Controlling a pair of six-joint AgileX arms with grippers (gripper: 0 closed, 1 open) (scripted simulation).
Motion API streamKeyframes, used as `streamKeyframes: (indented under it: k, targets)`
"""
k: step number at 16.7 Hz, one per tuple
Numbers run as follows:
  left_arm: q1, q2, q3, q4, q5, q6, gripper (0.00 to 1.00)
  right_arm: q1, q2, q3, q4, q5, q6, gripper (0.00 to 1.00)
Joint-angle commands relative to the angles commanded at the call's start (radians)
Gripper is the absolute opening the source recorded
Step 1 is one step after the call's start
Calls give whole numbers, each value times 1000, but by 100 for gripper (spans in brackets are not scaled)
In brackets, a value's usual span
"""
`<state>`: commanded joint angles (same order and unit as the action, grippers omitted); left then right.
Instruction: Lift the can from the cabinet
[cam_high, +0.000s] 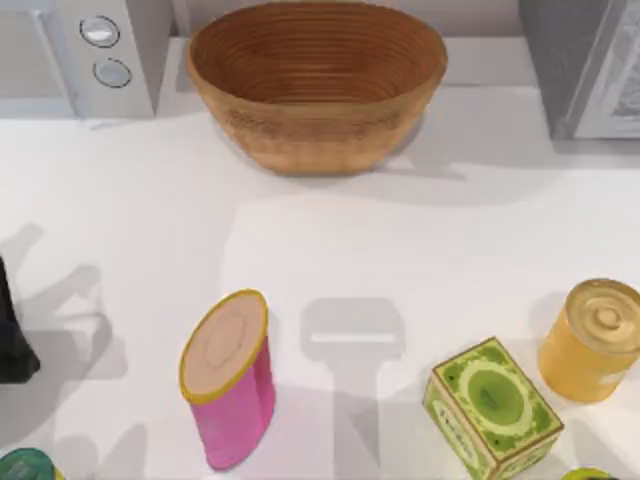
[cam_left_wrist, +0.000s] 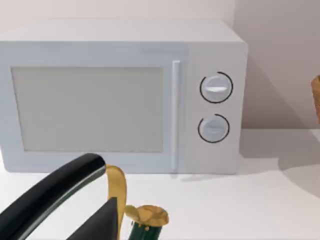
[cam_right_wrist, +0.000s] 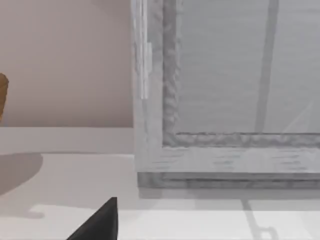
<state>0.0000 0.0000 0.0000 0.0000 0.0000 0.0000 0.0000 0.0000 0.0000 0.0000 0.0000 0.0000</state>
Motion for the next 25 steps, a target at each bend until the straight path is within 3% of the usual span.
streamKeyframes:
  k: [4, 8, 20, 25]
  targets:
    - [0, 0, 0, 0, 0, 0, 100, 5, 32, 32, -10, 4, 0, 100]
    - [0, 0, 0, 0, 0, 0, 100, 30, 199, 224, -61, 29, 3, 100]
    - [0, 0, 0, 0, 0, 0, 100, 144, 1035, 1345, -327, 153, 11, 100]
    - [0, 0, 0, 0, 0, 0, 100, 176, 1271, 1668, -400, 188, 15, 100]
